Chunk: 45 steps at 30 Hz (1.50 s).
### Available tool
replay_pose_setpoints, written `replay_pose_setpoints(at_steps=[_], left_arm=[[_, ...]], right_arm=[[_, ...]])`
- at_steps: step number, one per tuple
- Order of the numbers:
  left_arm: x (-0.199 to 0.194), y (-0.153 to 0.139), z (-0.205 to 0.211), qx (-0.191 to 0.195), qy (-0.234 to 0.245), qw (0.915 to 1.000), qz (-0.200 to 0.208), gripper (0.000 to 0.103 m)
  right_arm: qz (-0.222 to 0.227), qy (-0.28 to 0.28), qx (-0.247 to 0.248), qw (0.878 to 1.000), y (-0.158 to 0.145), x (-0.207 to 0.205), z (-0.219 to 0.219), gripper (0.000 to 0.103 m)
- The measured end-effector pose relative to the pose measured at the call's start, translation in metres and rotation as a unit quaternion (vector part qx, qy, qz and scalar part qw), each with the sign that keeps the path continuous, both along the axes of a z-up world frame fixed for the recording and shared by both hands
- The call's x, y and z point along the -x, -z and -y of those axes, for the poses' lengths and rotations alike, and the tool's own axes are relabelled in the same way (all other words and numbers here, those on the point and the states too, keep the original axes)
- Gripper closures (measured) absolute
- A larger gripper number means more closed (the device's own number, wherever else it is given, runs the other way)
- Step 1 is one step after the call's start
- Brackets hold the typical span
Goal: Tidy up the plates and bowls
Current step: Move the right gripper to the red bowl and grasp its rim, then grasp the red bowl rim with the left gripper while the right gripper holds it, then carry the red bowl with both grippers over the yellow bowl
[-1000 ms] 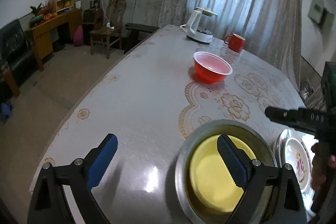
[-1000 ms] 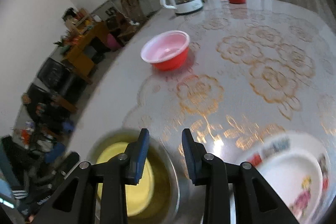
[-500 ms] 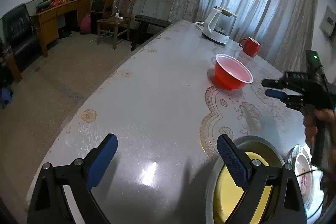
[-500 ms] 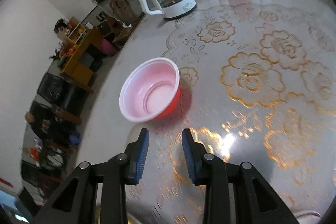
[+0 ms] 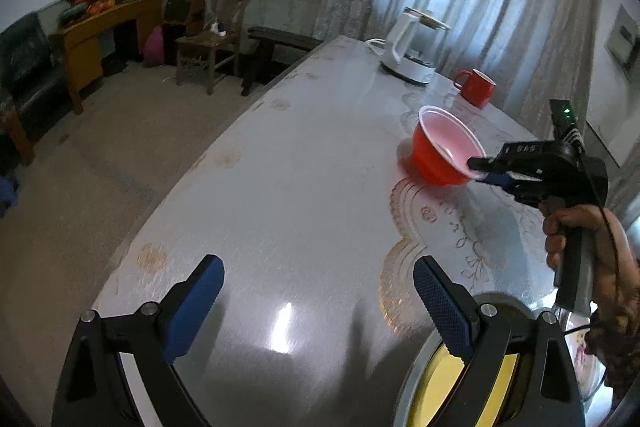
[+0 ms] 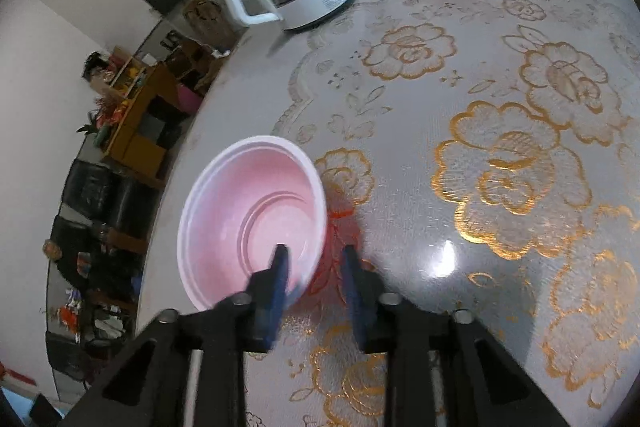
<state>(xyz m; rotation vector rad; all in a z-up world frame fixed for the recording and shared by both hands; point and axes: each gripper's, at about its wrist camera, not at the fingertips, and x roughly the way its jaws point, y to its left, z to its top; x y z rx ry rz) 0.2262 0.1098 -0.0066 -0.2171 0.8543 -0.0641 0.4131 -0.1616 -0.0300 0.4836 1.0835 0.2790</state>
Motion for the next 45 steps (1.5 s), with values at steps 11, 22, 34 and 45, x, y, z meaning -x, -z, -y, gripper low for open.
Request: replay_pose_setpoints(at_steps=[11,22,34,45], left_arm=[[-0.086,-0.025,0.066,-0.054,0.089,0.9941,0.031,0.009],[-0.14,0.014,0.112,-0.078,0.129,0.9874,-0.048,0.046],[-0.128,0.011,0.125,-0.093,0.159,0.9822,-0.034,0.093],[-0.082,-0.011,0.118,-0.091,0.155,0.9837,0.004,0.093]], right_arm=[[0.008,-0.025,0.029,0.999,0.002,0.011,-0.002,0.095],[-0.003,-0.034,0.023,0.999,0.005,0.023,0.003,0.095],[0.001,-0.037,0.022,0.999,-0.001,0.041,0.002,0.095],[0.019,-0.029,-0.002,0.999,-0.019,0.078,0.002,0.095]])
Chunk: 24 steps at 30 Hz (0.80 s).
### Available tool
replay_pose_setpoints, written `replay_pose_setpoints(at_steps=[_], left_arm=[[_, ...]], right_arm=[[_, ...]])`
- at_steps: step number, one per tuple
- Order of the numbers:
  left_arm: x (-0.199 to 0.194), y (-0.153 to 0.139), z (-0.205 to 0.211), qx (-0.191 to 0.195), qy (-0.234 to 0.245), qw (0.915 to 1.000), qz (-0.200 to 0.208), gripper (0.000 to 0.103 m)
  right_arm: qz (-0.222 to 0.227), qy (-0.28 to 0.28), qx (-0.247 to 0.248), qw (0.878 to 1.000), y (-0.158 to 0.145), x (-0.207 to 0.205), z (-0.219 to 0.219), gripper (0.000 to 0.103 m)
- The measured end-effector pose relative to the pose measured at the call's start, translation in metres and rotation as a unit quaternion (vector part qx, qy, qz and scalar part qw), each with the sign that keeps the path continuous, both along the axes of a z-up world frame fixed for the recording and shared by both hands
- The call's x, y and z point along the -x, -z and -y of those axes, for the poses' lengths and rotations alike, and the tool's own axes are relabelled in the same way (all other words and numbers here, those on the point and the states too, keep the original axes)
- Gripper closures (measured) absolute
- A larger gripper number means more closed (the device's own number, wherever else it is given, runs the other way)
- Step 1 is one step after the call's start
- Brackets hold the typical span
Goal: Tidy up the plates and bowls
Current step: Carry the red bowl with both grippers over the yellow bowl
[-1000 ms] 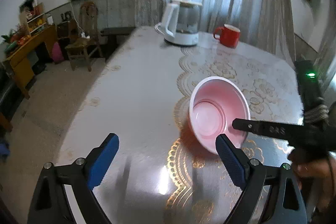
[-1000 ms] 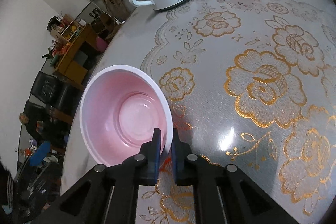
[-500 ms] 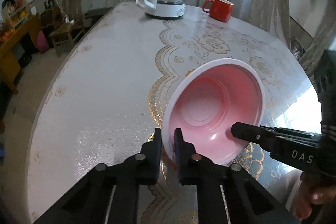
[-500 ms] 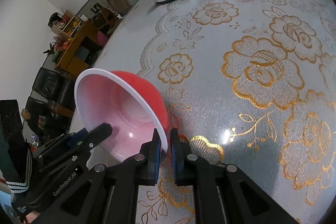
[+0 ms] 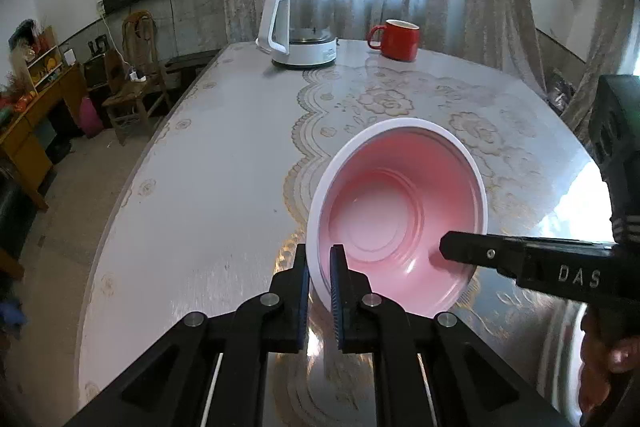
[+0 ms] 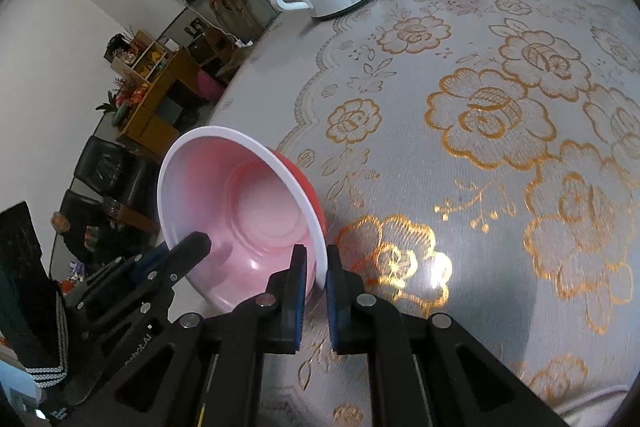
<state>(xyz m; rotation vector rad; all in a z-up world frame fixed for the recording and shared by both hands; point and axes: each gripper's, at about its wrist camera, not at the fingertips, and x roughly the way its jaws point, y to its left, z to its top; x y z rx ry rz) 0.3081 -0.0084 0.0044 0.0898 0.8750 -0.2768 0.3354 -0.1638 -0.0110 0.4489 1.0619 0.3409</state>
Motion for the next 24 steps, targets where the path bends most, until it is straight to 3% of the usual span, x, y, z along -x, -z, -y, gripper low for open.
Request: replay_pose_setpoints(at_steps=[13,24], left_arm=[[0.077,-0.033,-0.012,0.029,0.001,0.9985,0.045,0.093],[0.13,-0.03,-0.031,0.07,-0.023,0.9956,0.057,0.093]], right_arm=[[0.031,0.0,-0.035,0.999,-0.028,0.075,-0.002,0.095],[0.071,0.0,-0.031,0.997,-0.032,0.126,-0.01,0.095]])
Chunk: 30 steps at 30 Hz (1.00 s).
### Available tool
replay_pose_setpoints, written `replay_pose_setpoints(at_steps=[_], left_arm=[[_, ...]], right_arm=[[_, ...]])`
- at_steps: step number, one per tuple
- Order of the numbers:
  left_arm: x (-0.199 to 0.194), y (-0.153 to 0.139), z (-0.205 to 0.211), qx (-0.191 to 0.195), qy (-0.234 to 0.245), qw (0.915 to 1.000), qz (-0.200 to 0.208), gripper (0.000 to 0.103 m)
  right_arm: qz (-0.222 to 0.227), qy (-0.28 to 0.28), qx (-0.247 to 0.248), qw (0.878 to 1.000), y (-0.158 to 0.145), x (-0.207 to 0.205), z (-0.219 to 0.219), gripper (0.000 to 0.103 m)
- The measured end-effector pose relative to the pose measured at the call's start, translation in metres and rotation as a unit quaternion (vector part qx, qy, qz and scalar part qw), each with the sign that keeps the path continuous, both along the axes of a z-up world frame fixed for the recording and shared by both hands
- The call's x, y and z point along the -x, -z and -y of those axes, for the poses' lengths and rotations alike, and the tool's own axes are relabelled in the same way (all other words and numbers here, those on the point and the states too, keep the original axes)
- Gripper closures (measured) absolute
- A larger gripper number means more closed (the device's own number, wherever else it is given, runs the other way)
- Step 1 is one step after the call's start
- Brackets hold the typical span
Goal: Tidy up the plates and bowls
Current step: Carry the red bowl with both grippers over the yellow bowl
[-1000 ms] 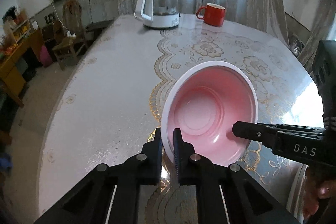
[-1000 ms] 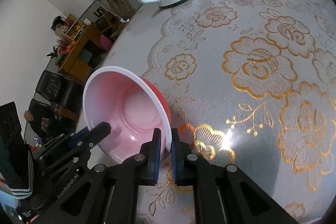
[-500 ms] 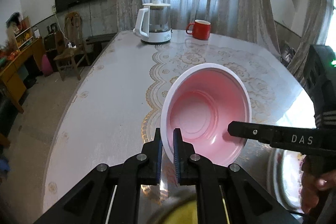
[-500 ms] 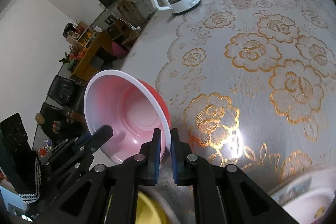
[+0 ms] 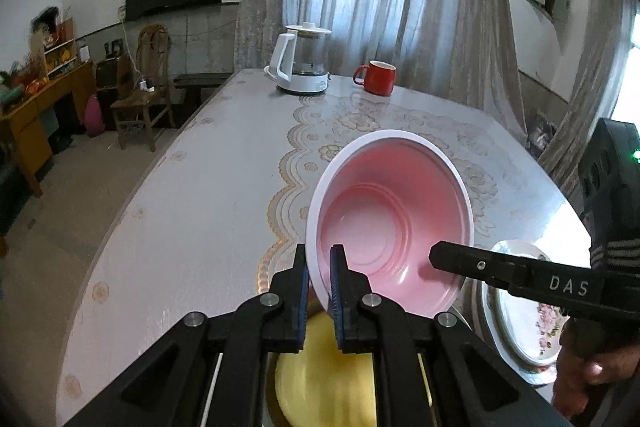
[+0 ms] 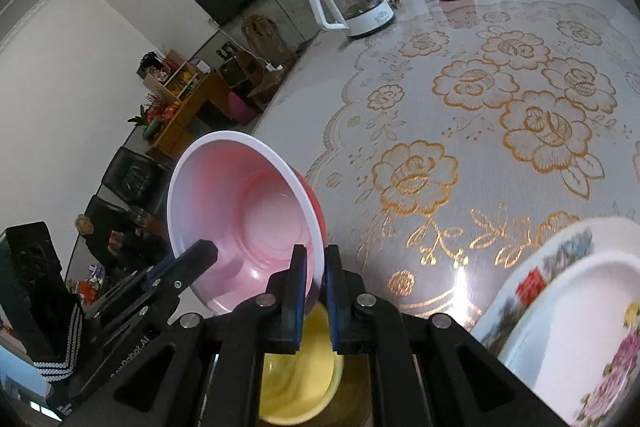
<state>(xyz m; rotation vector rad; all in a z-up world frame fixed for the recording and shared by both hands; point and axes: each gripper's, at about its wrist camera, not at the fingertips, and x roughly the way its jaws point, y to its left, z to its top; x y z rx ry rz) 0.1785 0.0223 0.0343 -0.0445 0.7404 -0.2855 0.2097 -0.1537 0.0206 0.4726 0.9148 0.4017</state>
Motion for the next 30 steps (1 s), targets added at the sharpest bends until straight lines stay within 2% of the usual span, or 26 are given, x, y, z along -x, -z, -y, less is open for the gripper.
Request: replay_pose_setpoints(at_steps=[6,12,21,24,30], left_arm=[[0.021,0.001,-0.008,0.014,-0.011,0.9998,0.005,0.093],[0.038,0.006,-0.012,0.022,-0.015,0.9996,0.003,0.093],[0.056,0.007,-0.016,0.027,-0.011,0.9995,-0.005,0.093],[0.06,0.007,-0.016,0.029,-0.012,0.9995,-0.005,0.093],[0.066,0.011,-0.018,0.028,-0.008,0.9995,-0.013,0.093]], right_arm=[[0.023,0.0,0.008,1.0,-0.003,0.026,-0.01,0.093],[0.022,0.004,-0.019,1.0,0.002,0.044,-0.01,0.093],[0.035,0.007,-0.026,0.999,-0.003,0.063,-0.011,0.093],[0.042,0.006,-0.015,0.999,-0.006,0.069,-0.013,0.093],[0.033,0.004,-0.019,0.999,-0.002,0.076,-0.013,0.092]])
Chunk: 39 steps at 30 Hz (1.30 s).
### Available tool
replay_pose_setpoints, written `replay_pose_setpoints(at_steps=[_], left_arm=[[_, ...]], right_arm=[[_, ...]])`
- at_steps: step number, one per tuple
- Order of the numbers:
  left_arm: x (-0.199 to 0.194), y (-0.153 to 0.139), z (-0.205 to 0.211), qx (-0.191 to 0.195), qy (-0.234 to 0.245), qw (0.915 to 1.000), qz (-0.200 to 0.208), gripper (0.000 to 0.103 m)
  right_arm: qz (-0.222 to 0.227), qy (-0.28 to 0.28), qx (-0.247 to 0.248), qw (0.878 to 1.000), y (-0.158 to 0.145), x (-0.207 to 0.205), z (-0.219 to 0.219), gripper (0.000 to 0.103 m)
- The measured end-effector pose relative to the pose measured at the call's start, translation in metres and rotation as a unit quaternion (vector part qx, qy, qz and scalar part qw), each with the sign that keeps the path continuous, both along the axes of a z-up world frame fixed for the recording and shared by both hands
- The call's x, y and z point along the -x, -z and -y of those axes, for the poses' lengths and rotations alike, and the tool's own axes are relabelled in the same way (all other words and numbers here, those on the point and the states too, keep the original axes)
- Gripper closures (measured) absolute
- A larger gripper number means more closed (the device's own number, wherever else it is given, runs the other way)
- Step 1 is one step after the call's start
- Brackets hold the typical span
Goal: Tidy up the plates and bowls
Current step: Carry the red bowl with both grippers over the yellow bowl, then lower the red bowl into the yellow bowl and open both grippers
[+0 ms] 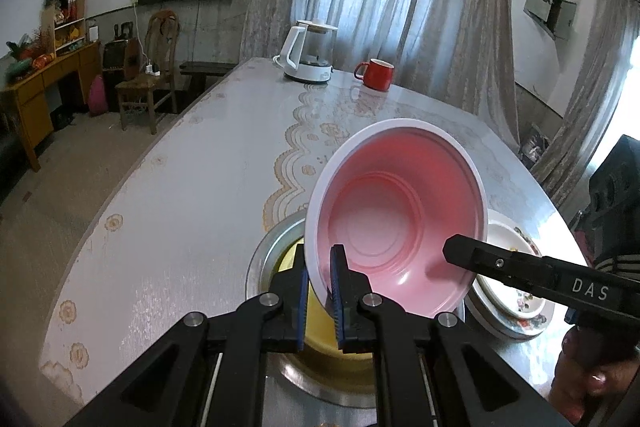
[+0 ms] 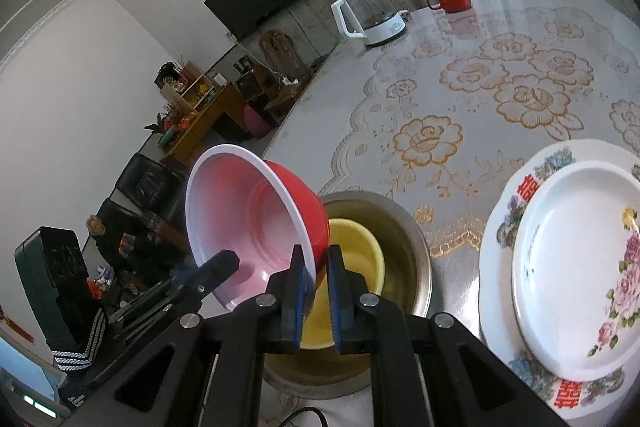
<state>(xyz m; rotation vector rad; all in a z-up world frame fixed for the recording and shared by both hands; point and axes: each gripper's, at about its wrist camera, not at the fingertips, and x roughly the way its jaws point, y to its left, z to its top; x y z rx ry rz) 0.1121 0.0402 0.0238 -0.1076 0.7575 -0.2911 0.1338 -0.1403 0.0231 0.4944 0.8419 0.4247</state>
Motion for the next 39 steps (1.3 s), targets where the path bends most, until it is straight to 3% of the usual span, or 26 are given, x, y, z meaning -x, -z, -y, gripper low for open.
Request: replay_pose_setpoints(at_steps=[19,22,30,39], left_arm=[[0.006,0.026,0.002,-0.017,0.014,0.999,-0.04,0.093],[0.004,0.026,0.001,-0.015,0.012,0.9988,-0.044,0.093],[-0.007,0.035,-0.004,-0.006,-0.004,0.9976,-0.069,0.093],[-0.01,0.039,-0.003,-0.029,-0.011,0.9975,-0.063,0.091]], right_arm=[[-0.06,0.009,-0.006,0.998,0.035,0.004,0.004,0.092],[-0.07,0.003,-0.011,0.997,0.038,0.003,0.002,0.088],[-0.082,-0.006,-0.007,0.997,0.039,-0.008,-0.003,0.087],[-0.094,-0.001,-0.017,0.995,0.039,-0.008,-0.005,0.084]])
